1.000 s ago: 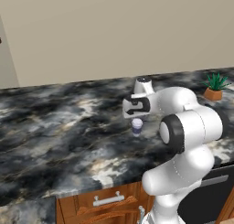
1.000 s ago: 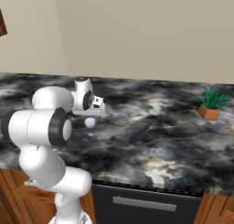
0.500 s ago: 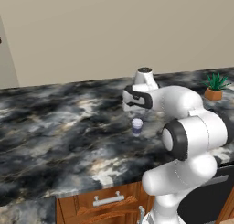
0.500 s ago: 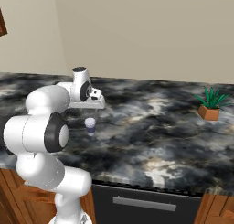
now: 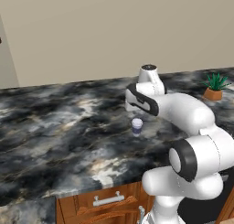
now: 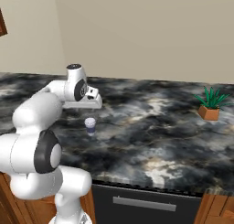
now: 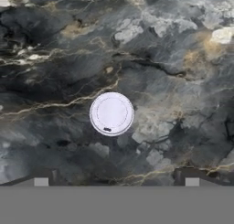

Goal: Move the drinks to the dining counter.

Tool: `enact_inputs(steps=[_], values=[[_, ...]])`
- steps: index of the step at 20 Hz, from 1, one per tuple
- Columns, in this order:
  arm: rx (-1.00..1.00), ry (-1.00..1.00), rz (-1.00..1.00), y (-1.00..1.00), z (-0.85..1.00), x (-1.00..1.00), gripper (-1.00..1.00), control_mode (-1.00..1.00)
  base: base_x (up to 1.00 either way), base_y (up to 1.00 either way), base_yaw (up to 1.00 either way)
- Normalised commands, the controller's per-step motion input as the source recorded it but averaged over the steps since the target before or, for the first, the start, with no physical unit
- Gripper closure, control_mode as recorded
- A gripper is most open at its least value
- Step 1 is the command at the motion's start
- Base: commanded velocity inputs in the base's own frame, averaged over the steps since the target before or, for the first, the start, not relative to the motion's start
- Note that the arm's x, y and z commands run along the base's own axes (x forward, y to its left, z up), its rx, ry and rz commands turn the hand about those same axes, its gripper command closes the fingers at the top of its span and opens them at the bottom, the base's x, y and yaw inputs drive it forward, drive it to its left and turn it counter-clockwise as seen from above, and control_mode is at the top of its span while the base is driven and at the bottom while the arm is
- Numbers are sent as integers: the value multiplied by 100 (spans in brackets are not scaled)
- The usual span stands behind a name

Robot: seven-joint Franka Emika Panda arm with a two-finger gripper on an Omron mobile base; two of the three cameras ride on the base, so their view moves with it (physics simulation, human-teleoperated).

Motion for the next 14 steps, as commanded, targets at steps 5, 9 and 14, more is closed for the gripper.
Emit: enact_inputs(steps=[5,9,14], values=[[0,-7,0,0,41,-45,-100,-100,0,0,0],[0,-9,0,0,35,-36,-100,-100,0,0,0],[0,-1,0,0,23,-35,-100,-100,0,0,0]])
